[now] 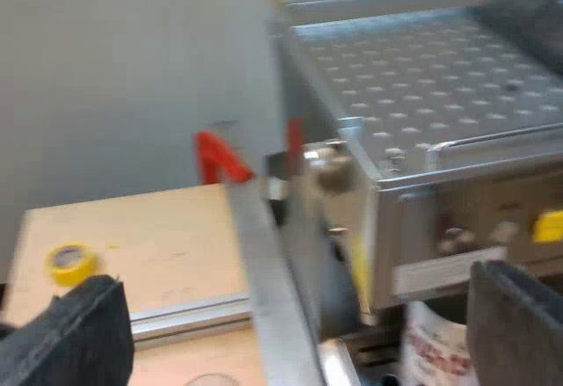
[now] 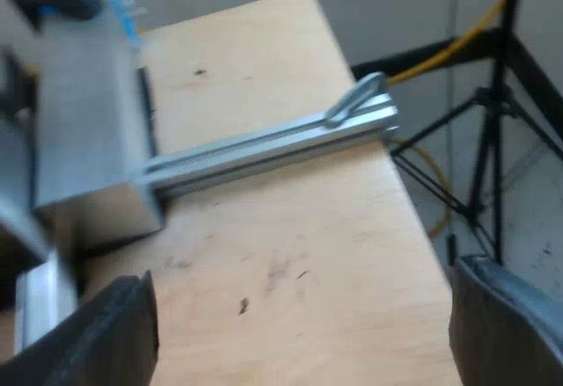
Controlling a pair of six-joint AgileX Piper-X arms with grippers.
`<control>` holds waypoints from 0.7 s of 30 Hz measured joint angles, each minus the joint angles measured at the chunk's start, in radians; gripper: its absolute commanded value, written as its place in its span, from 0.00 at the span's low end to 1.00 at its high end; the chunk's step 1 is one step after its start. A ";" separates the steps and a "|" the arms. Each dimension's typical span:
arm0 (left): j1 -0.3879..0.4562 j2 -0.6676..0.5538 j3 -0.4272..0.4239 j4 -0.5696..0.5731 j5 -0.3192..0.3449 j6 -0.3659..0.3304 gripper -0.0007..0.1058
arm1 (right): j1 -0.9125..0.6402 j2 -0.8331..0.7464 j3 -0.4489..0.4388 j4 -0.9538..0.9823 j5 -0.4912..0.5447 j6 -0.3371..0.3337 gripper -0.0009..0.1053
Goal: Place mug into machine
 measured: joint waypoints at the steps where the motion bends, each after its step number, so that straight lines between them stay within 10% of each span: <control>1: 0.000 -0.022 0.002 0.005 -0.009 -0.006 0.74 | 0.025 -0.042 0.014 0.018 0.000 -0.005 0.67; 13: 0.000 -0.384 0.060 0.196 -0.028 -0.011 0.74 | 0.123 -0.431 0.085 0.134 0.000 -0.011 0.67; 21: 0.005 -0.396 0.060 0.335 -0.032 -0.004 0.74 | 0.123 -0.497 0.095 0.228 0.160 -0.011 0.67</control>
